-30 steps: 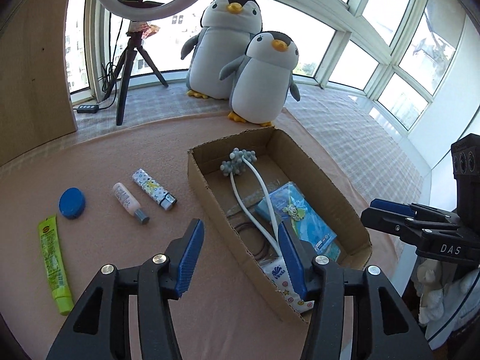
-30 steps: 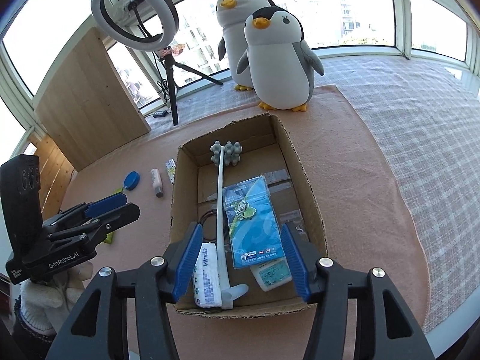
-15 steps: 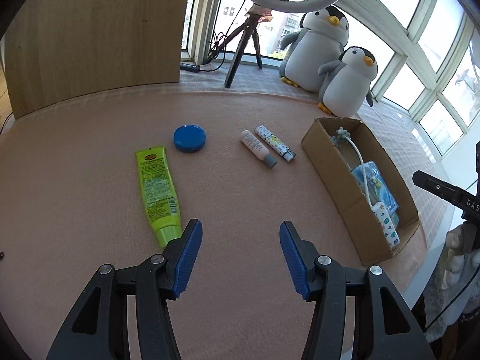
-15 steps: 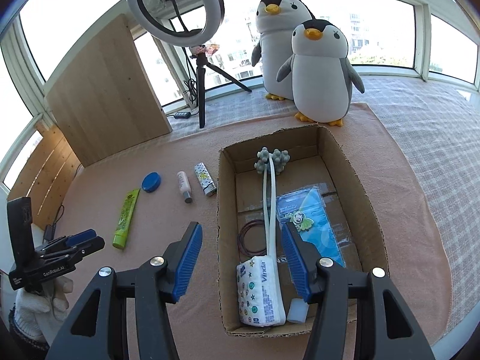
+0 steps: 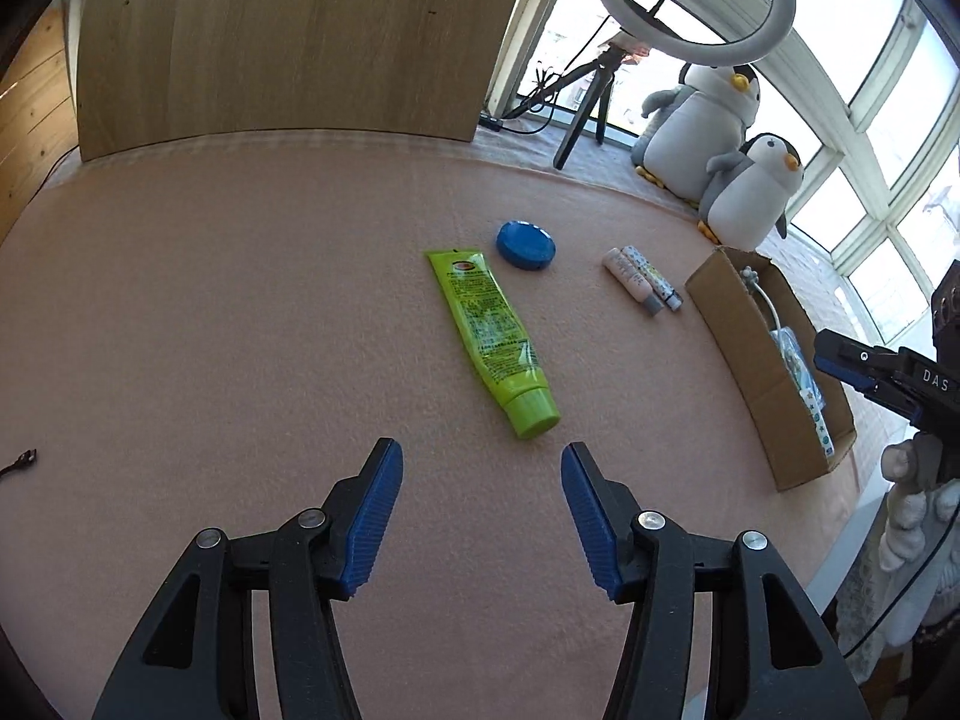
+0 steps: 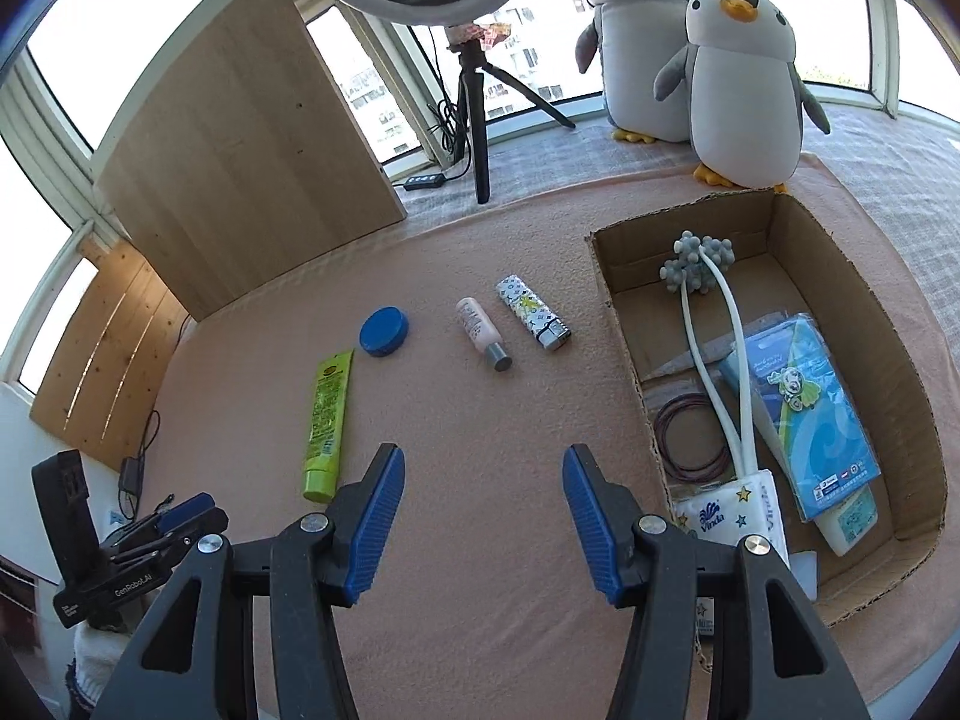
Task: Organize objects
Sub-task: 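Move the right tool to the green tube and grasp it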
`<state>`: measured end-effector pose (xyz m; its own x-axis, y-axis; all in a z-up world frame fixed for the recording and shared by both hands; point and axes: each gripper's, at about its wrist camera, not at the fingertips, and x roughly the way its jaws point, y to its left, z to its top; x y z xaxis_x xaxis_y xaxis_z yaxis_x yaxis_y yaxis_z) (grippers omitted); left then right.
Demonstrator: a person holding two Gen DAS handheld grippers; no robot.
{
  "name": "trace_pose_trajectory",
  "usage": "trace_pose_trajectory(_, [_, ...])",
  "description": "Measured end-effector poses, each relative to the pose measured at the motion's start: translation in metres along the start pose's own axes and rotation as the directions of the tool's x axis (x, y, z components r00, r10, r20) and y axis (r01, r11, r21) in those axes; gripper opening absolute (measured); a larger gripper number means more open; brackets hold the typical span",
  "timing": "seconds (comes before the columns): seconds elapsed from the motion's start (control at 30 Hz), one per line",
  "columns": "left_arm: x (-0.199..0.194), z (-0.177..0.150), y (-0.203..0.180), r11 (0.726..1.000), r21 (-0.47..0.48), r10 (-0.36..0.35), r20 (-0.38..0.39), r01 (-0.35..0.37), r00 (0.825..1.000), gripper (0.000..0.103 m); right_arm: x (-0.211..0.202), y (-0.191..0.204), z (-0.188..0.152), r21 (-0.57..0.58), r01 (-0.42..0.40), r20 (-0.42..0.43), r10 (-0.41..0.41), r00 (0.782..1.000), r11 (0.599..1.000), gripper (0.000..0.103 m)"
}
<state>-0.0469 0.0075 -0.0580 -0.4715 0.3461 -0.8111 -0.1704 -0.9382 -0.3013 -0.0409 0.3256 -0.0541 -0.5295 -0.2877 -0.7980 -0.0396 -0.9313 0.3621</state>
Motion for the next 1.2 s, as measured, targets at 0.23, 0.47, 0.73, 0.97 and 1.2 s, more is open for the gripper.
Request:
trace_pose_trajectory(0.23, [0.015, 0.008, 0.011, 0.998, 0.018, -0.067, -0.025, 0.068, 0.997, 0.059, 0.045, 0.042, -0.004, -0.012, -0.022, -0.077, 0.021, 0.997, 1.000, 0.051])
trace_pose_trajectory(0.47, [0.050, 0.013, 0.004, 0.983, -0.064, -0.174, -0.037, 0.172, 0.984, 0.059, 0.096, 0.070, 0.007, -0.067, -0.092, -0.209, 0.077, 0.975, 0.993, 0.046])
trace_pose_trajectory(0.73, [0.075, 0.022, 0.001, 0.976, -0.093, -0.203, -0.049, 0.198, 0.978, 0.058, 0.145, 0.088, 0.017, -0.071, -0.178, -0.338, 0.144, 0.930, 0.981, 0.038])
trace_pose_trajectory(0.97, [0.087, 0.028, 0.004, 0.972, -0.106, -0.217, -0.068, 0.209, 0.974, 0.054, 0.169, 0.097, 0.023, -0.050, -0.232, -0.394, 0.195, 0.898, 0.971, 0.037])
trace_pose_trajectory(1.2, [0.098, 0.031, 0.006, 0.970, -0.105, -0.228, -0.093, 0.218, 0.969, 0.044, 0.188, 0.106, 0.020, -0.067, -0.247, -0.443, 0.193, 0.875, 0.967, 0.026])
